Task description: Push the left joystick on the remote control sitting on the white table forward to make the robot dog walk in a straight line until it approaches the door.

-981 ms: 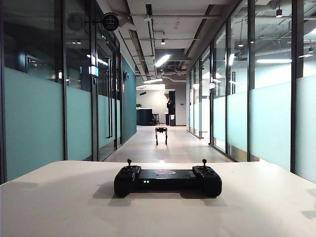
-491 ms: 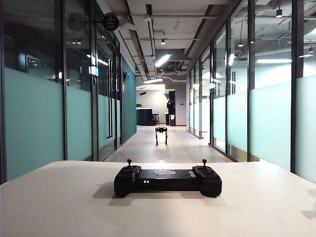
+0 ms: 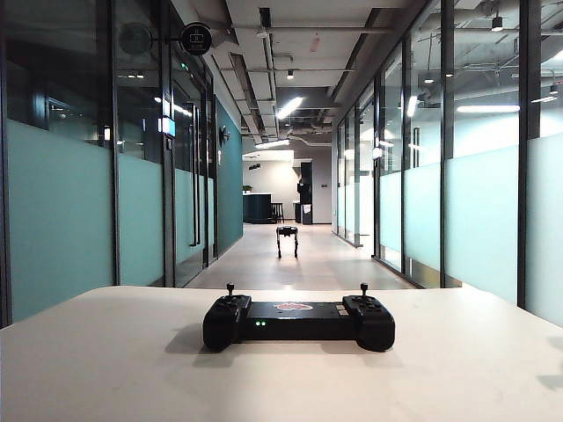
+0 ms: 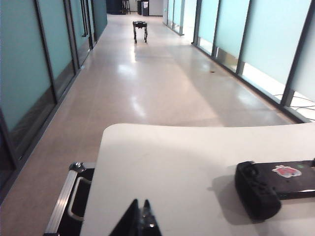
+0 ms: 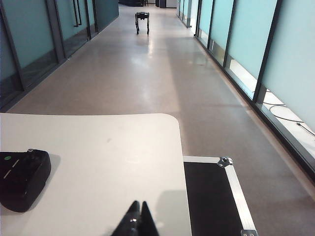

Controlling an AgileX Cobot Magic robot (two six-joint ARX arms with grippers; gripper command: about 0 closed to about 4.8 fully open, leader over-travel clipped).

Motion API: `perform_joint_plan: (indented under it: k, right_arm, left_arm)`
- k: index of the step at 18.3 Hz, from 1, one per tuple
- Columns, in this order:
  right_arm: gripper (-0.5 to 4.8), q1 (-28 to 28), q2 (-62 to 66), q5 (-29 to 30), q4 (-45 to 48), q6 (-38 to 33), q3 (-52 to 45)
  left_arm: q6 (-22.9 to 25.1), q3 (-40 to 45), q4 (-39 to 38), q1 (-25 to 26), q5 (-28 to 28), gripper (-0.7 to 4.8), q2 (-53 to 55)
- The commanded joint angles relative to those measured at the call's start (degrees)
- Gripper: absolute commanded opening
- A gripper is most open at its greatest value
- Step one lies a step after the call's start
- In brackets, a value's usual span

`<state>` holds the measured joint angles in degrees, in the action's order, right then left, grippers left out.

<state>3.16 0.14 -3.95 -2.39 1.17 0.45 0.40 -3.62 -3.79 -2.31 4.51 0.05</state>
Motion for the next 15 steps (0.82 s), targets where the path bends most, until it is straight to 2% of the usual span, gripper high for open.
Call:
perform_joint_plan:
  k: [1, 5, 15]
  right_arm:
    - [-0.01, 0.11, -0.2, -0.17, 0.92, -0.04, -0.52]
    - [-0.01, 0.13, -0.2, -0.17, 0.9, -0.04, -0.52]
    - [-0.01, 0.13, -0.2, -0.17, 0.9, -0.07, -0.52]
  left_arm:
    - [0.2, 1.2, 1.44, -0.2, -0.72, -0.05, 0.02]
    - [0.22, 2.54, 1.46, -2.23, -3.23, -0.05, 0.02]
    - [1.51, 3.17, 0.87, -2.21, -5.38, -0.05, 0.02]
